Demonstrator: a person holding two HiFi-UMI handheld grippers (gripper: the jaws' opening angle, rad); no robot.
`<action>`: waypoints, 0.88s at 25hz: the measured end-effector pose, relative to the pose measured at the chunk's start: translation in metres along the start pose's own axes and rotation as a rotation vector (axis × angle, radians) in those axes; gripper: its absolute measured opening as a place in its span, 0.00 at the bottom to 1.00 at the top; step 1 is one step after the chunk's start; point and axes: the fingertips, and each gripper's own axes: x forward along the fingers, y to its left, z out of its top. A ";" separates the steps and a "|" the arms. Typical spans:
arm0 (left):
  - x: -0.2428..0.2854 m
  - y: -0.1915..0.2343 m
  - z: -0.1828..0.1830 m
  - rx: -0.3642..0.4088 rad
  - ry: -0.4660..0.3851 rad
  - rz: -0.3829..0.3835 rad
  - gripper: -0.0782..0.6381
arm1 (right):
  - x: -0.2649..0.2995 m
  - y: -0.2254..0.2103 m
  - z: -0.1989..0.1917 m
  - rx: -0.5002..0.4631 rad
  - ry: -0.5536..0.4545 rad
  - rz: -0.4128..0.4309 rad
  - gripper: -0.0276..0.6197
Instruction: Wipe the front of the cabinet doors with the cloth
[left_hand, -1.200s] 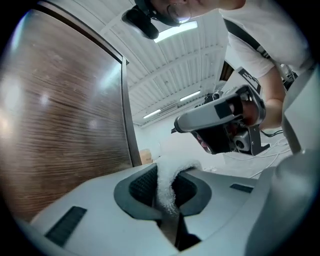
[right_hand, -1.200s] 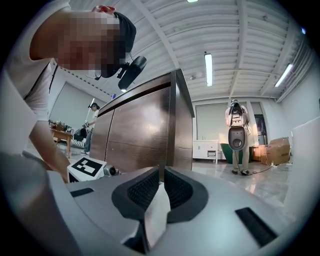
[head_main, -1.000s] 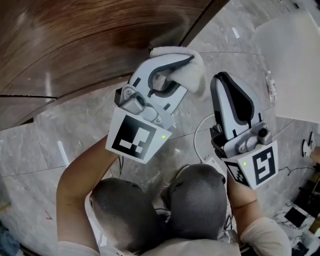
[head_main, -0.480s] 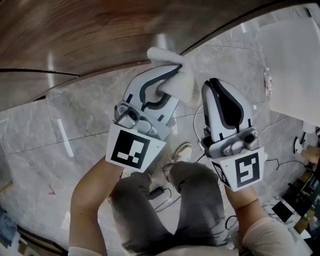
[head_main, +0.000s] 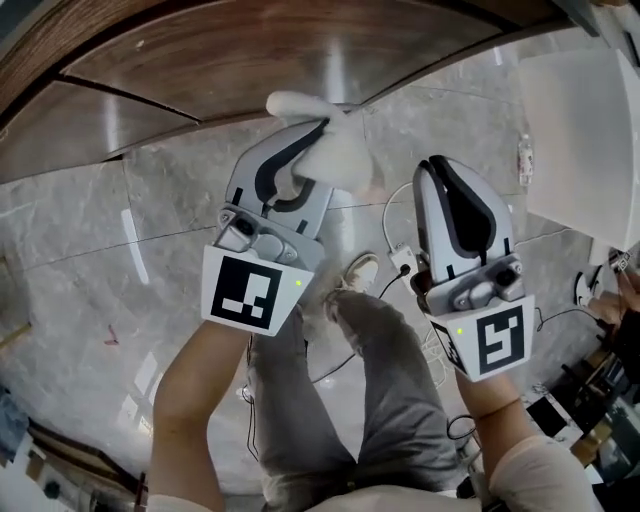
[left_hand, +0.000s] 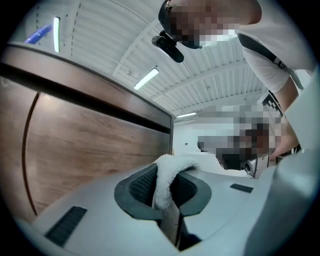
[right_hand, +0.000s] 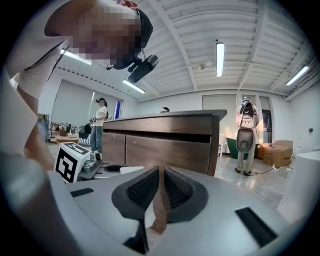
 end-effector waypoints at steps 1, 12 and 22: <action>-0.005 0.001 0.010 0.005 0.000 0.008 0.18 | -0.002 0.003 0.010 0.001 0.001 0.003 0.13; -0.022 0.007 0.083 0.000 -0.006 0.127 0.18 | -0.014 0.011 0.084 0.017 -0.002 0.028 0.13; -0.038 0.024 0.155 0.012 -0.017 0.200 0.18 | -0.015 0.016 0.148 0.033 0.007 0.043 0.13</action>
